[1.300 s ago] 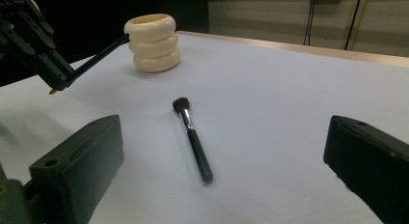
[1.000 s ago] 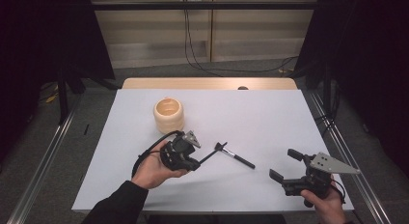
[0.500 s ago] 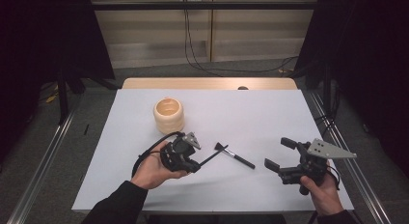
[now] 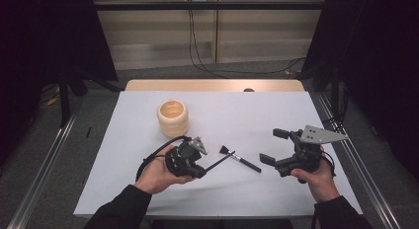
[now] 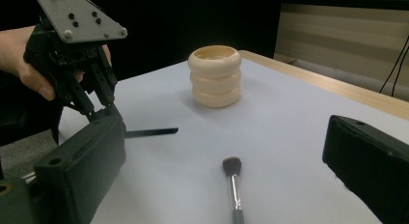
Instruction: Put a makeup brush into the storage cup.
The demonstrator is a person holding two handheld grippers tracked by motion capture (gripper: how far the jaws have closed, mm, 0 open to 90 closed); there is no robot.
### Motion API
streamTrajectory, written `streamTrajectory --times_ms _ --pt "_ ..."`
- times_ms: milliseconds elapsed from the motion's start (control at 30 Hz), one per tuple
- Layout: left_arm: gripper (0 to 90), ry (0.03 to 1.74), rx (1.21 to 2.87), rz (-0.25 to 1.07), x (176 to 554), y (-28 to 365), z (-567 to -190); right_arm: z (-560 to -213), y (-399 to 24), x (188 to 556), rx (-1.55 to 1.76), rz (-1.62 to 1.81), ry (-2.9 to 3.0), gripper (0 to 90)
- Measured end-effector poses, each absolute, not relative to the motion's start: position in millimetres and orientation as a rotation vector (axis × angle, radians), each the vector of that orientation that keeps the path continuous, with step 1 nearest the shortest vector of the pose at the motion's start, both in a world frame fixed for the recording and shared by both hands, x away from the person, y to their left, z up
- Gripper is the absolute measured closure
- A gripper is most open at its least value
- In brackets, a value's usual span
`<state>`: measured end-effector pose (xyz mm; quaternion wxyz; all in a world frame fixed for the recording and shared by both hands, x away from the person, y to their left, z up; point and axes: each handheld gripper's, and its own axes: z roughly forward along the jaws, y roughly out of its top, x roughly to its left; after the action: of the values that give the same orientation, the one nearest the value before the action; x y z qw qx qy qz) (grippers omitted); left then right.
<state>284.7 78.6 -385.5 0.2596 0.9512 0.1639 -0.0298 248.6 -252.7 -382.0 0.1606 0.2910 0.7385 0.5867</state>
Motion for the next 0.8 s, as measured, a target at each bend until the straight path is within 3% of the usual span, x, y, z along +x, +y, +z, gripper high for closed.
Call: streamTrajectory --times_ms 267,500,800 --pt "84.5 0.385 2.618 -0.085 287 77 -384 -376 -237 257 0.795 1.649 2.188 3.2" --pt "84.5 0.407 2.619 -0.091 285 73 -385 -375 -231 266 0.770 1.591 2.301 13.2" --pt "84.5 0.356 2.669 -0.085 285 66 -381 -376 -223 272 0.722 1.502 2.435 8.3"
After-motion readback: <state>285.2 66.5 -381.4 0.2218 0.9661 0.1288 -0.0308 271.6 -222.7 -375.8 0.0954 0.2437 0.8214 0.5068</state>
